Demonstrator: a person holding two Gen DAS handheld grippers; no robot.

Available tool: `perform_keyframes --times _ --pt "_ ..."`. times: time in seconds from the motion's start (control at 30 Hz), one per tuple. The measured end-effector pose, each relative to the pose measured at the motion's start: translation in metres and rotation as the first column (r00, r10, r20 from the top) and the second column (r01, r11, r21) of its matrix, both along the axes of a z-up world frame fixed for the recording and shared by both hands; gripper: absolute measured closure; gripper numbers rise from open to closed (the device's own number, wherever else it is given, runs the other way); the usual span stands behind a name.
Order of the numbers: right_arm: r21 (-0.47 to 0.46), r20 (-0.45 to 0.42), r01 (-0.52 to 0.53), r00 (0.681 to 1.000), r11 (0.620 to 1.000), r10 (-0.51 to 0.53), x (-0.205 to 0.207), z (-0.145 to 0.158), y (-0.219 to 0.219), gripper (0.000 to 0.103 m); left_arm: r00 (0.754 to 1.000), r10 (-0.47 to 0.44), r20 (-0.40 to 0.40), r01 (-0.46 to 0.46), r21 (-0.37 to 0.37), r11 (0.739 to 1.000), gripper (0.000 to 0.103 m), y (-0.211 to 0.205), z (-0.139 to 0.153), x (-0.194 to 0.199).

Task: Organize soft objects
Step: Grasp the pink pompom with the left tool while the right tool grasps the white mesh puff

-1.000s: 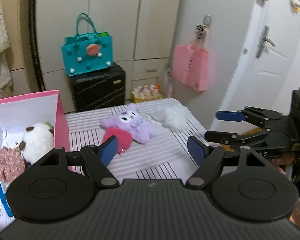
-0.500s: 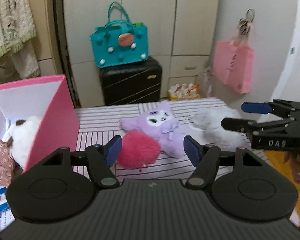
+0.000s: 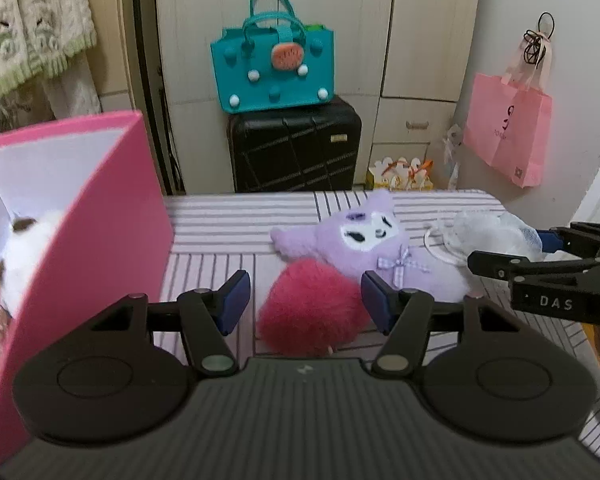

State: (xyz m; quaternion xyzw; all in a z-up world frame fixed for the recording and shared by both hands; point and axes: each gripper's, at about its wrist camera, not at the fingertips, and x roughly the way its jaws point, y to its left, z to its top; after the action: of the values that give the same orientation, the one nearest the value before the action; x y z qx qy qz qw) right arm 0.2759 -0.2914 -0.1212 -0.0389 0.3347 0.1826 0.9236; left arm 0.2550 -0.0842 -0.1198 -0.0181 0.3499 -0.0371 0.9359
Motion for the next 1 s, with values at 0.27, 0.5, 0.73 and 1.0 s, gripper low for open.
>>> perform_keyframes --times 0.27,0.5,0.73,1.0 --pt "-0.032 0.007 0.044 0.999 0.998 -0.044 -0.016 -0.005 0.004 0.061 1.0 0.007 -0.02 -0.007 -0.007 1.0 0.042 0.0 -0.013 0.007" --pt "0.057 -0.026 0.108 0.994 0.993 -0.107 -0.039 -0.003 0.006 0.063 0.999 0.011 -0.03 -0.011 0.014 1.0 0.042 -0.003 -0.021 0.01" --pt "0.097 -0.056 0.14 0.989 0.985 -0.135 -0.056 -0.005 0.007 0.063 1.0 0.009 -0.015 -0.008 0.049 0.999 0.047 -0.004 -0.024 0.009" --pt "0.085 -0.04 0.148 0.989 0.985 -0.145 -0.058 -0.007 0.012 0.062 1.0 -0.011 -0.008 0.011 0.058 0.998 0.054 -0.008 -0.024 0.004"
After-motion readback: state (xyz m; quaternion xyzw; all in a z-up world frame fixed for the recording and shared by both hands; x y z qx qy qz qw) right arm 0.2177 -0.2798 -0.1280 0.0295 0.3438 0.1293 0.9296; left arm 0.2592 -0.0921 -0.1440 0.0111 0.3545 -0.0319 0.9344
